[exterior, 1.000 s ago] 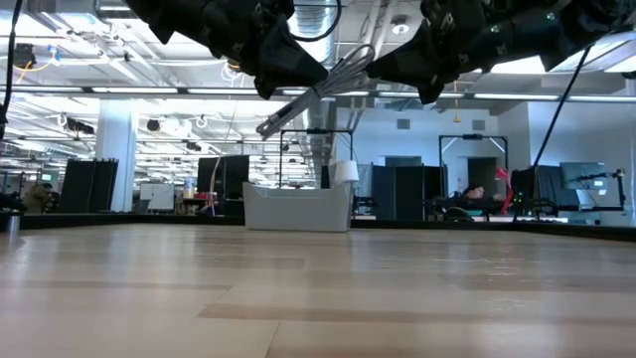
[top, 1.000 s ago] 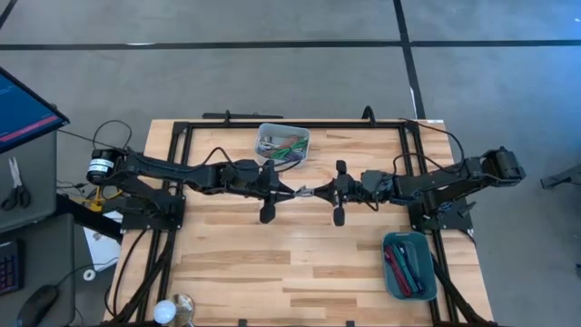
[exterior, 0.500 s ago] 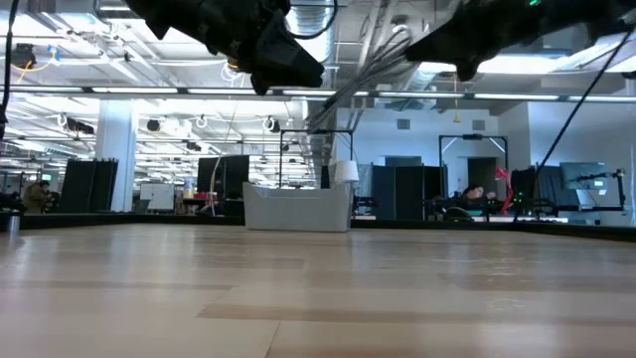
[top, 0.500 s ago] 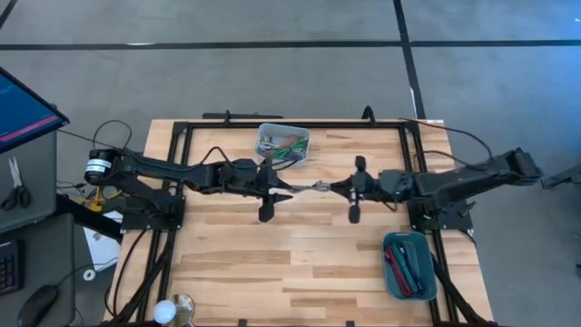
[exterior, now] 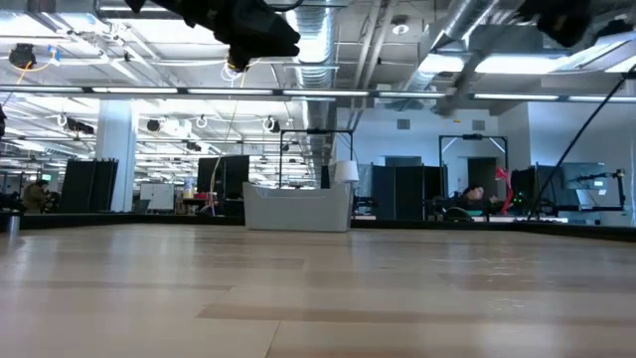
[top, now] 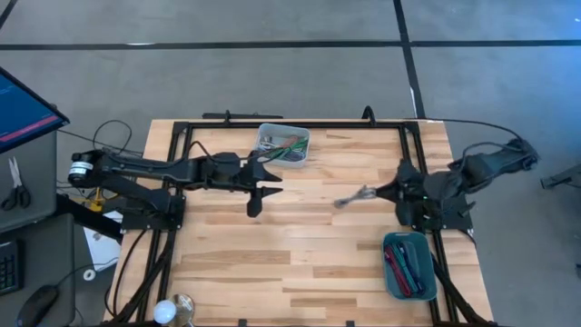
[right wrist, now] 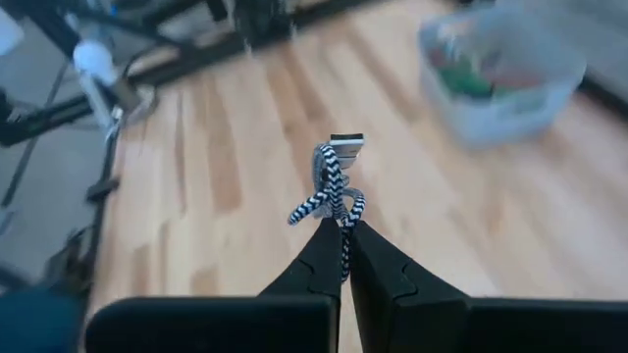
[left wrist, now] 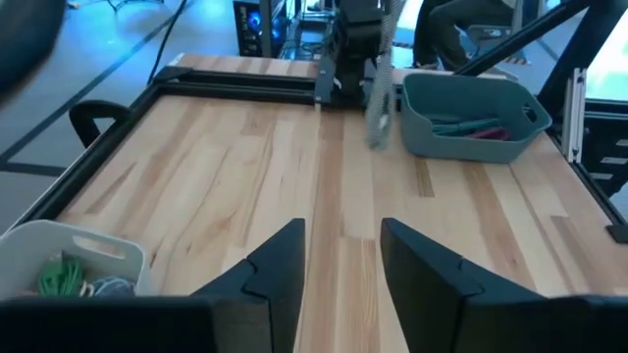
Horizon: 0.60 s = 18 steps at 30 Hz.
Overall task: Pick & Place USB Port
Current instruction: Put the white patterned charger cable into the blue bin
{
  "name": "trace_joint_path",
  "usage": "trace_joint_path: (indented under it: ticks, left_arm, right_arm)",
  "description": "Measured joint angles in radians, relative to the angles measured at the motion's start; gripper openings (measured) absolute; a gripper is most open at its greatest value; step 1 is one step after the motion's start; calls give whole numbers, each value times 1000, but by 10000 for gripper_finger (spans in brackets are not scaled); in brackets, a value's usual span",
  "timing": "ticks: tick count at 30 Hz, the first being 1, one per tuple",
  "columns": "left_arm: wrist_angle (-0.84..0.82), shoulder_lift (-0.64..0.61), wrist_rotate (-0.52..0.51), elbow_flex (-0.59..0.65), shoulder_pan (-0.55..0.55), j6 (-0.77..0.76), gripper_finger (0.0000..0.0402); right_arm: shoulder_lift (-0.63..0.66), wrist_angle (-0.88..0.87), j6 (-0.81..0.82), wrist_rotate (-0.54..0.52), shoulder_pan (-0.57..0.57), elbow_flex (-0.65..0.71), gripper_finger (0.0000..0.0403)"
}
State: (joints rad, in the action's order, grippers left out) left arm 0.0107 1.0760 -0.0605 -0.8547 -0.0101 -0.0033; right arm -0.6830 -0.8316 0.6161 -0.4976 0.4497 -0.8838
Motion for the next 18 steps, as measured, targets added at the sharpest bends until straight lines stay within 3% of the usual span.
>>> trace_joint_path:
  ticks: [3,6,13,18]
  left_arm:
    - [-7,-3,0,0,0,0,134]
    - [-41,-2,0,0,0,0,135]
    - [-82,0,0,0,0,-1,136]
    - [-98,0,0,0,0,-1,136]
  right_arm:
    - [-46,-200,178,36,68,-110,0]
    - [-97,-339,331,141,133,-200,0]
    - [-199,-523,687,390,259,-341,0]
    - [-270,-617,941,556,340,-357,0]
